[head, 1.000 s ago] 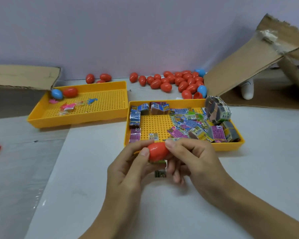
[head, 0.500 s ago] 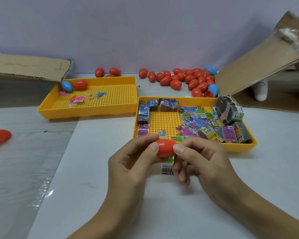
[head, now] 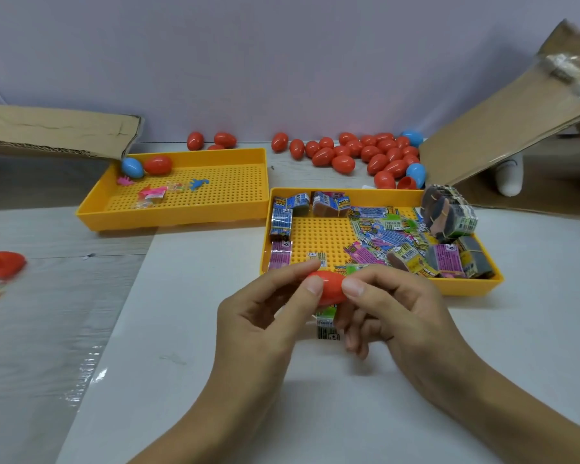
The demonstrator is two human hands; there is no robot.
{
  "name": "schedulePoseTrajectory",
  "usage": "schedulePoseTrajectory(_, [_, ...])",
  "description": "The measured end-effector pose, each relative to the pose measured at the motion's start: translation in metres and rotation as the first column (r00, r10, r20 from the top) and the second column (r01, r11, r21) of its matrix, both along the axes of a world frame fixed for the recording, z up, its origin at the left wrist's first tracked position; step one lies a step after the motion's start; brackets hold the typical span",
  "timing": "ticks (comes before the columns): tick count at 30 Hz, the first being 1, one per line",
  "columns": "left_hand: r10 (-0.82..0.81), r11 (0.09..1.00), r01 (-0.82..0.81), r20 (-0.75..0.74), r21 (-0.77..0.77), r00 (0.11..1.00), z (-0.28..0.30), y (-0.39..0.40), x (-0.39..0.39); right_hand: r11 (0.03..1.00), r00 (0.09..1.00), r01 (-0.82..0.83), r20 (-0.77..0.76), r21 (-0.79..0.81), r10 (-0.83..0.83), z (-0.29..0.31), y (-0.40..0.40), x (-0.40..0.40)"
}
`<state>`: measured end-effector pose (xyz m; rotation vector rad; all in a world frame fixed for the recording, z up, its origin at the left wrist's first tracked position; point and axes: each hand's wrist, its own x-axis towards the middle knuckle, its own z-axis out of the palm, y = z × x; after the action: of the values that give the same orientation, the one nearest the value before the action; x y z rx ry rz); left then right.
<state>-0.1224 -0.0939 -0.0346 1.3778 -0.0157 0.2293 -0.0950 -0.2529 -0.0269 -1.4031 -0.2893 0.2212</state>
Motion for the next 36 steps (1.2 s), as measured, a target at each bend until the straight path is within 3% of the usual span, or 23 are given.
schedulePoseTrajectory(19, [-0.093, 0.986, 0.089, 0.018, 0.144, 0.996, 0.006, 0.008, 0.002, 0.996, 0.993, 0.086, 0.075, 0.01, -0.087, 0.0, -0.001, -0.003])
schedulePoseTrajectory(29, [-0.078, 0.991, 0.061, 0.147, 0.117, 0.986, 0.002, 0.006, 0.002, 0.995, 0.959, 0.076, 0.278, -0.067, -0.055, -0.01, -0.004, -0.005])
schedulePoseTrajectory(36, [-0.062, 0.994, 0.048, 0.154, 0.097, 0.986, 0.001, 0.005, 0.003, 0.995, 0.957, 0.076, 0.283, -0.06, -0.056, -0.012, -0.003, -0.004])
